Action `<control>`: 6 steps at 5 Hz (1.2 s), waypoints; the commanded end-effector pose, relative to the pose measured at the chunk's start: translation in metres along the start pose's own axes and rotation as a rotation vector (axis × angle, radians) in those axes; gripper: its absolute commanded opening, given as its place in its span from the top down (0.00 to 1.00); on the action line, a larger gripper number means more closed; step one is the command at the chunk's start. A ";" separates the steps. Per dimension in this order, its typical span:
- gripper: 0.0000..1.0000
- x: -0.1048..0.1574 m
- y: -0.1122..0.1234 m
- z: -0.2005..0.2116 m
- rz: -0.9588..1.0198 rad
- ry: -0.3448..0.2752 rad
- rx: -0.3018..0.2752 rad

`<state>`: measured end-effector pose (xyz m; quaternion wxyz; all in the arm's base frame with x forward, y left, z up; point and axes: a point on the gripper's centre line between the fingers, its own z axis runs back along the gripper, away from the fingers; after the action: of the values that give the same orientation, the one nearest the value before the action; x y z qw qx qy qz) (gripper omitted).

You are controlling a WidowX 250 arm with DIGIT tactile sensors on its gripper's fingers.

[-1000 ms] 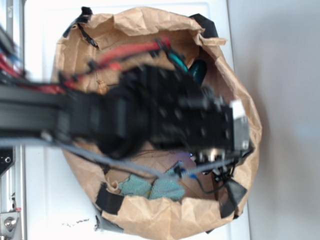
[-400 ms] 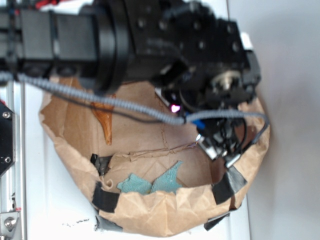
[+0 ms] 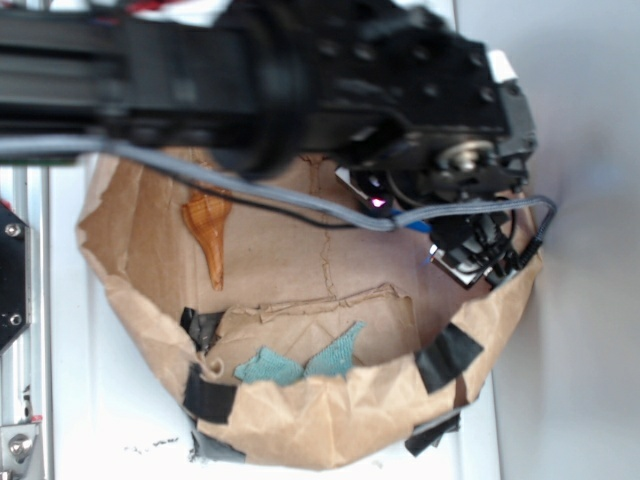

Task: Grab the plastic pickle.

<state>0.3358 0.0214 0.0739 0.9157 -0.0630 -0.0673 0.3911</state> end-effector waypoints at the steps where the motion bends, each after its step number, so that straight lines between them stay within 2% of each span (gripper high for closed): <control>1: 0.00 0.026 -0.008 -0.003 0.019 -0.132 -0.015; 2: 0.00 0.007 0.005 0.014 -0.066 -0.052 -0.031; 3: 0.00 -0.016 0.024 0.050 -0.150 0.055 -0.083; 4: 0.00 -0.024 0.033 0.065 -0.147 0.091 -0.110; 5: 0.00 -0.024 0.041 0.060 -0.083 0.071 -0.095; 6: 0.00 -0.013 0.044 0.039 0.018 -0.005 -0.111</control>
<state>0.2834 0.0197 0.0958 0.9160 -0.1115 -0.0749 0.3780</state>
